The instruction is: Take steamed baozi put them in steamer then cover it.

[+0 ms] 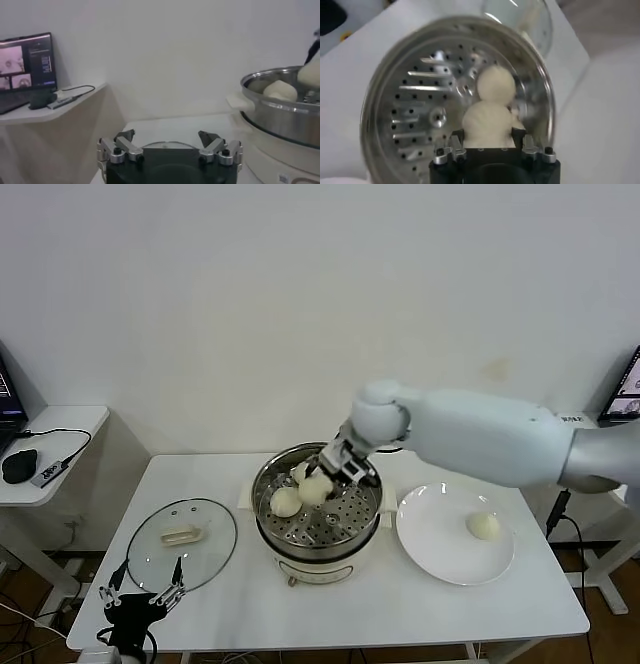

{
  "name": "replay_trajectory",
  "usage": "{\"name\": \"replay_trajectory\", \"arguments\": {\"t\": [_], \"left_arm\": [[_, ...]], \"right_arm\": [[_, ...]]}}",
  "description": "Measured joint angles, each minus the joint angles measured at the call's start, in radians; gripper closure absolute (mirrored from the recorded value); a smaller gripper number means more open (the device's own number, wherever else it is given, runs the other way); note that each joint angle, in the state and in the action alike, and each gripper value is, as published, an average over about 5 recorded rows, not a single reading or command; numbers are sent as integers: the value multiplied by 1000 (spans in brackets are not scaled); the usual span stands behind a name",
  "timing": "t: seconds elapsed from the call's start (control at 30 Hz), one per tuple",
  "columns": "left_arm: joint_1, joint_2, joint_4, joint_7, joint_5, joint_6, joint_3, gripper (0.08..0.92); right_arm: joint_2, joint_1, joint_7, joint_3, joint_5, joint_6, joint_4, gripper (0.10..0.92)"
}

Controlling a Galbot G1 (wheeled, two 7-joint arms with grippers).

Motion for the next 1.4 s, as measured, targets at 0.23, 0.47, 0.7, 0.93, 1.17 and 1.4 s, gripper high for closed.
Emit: {"name": "replay_trajectory", "arguments": {"t": [0.23,0.47,0.7,0.93,1.17,1.4], "left_arm": [[3,-6,1,-1,0,-1,1,177],[-1,-11,3,-2,1,-2,10,177],[0,-11,3,-3,1,-3,11,177],[1,-12,2,-4,1,-4,15,177],[-1,-10,3,-4,2,-5,16,177],[-12,5,12,-2,-1,-5,2,177]], "right_arm": [[40,-3,-17,-35,-87,99,13,423],[47,6,-38,-58,-158,176,31,423],[48,12,-48,-68,-182,218,53,407],[43,25,-60,-78,-181,230,75,283],[30,36,-66,-71,-179,237,76,204],[-15,57,-89,-27,-157,224,80,203]]}}
